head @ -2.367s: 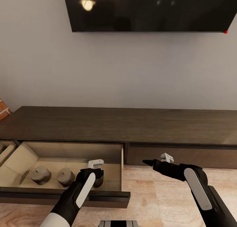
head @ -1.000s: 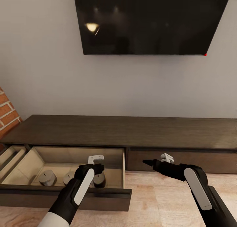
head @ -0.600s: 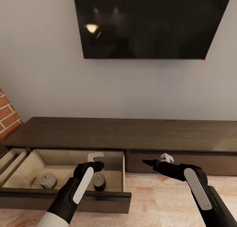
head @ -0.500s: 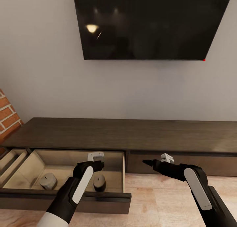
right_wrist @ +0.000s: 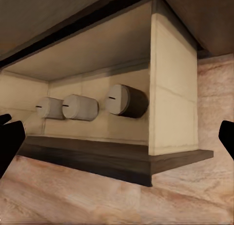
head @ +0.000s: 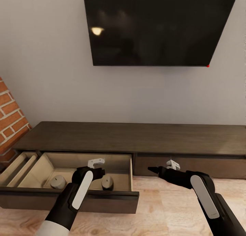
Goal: Place each of the two pumpkins and all three candles from the living room inside a cabinet in the living room (use any cabinet), then make sure every cabinet is closed, and position the cauldron so it is next to a table in the living room.
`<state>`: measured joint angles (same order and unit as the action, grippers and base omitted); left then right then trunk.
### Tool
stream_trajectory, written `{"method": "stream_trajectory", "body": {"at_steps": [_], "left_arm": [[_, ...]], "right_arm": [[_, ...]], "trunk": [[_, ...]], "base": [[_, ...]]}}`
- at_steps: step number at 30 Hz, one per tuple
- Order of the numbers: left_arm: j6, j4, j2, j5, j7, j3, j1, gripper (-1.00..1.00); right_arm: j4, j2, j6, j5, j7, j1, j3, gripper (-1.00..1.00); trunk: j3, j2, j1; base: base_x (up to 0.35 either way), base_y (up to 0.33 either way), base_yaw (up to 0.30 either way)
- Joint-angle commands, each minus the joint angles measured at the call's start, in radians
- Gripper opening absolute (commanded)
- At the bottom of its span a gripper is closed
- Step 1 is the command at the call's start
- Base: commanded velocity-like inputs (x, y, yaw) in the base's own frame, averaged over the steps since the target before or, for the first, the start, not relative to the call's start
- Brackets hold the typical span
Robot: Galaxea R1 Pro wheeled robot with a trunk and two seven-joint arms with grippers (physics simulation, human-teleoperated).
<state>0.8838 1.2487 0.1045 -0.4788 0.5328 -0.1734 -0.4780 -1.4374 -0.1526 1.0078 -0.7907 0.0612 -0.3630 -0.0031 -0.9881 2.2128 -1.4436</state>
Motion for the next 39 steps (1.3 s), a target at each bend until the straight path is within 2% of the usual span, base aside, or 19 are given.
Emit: {"method": "stream_trajectory", "body": {"at_steps": [1, 7, 16, 27, 39], "left_arm": [[0.002, 0.001, 0.000, -0.011, 0.010, -0.001, -0.001, 1.00], [0.004, 0.045, 0.000, -0.011, 0.010, -0.001, 0.004, 1.00], [0.004, 0.053, 0.000, -0.013, 0.010, 0.001, 0.006, 1.00], [0.004, 0.066, -0.003, -0.011, 0.009, 0.001, 0.009, 1.00], [0.004, 0.066, -0.004, -0.011, 0.009, 0.002, 0.009, 1.00]], "right_arm": [[0.000, 0.000, 0.004, 0.007, 0.006, -0.001, 0.000, 1.00], [0.000, 0.000, 0.003, 0.007, 0.006, -0.001, 0.001, 1.00], [0.000, 0.000, 0.003, 0.007, 0.006, -0.001, 0.001, 1.00], [0.001, 0.000, 0.003, 0.007, 0.006, -0.001, 0.002, 1.00], [0.007, 0.000, 0.003, 0.007, 0.006, -0.001, 0.000, 1.00]], "trunk": [[0.002, -0.007, 0.005], [0.021, -0.049, 0.028], [0.049, -0.112, 0.062], [0.049, -0.112, 0.062], [0.049, -0.112, 0.062]], "base": [[-0.295, 0.113, 0.000], [-0.122, 0.046, 0.000], [-0.145, 0.064, 0.000], [-0.074, 0.031, 0.000], [-0.078, 0.264, 0.000]]}}
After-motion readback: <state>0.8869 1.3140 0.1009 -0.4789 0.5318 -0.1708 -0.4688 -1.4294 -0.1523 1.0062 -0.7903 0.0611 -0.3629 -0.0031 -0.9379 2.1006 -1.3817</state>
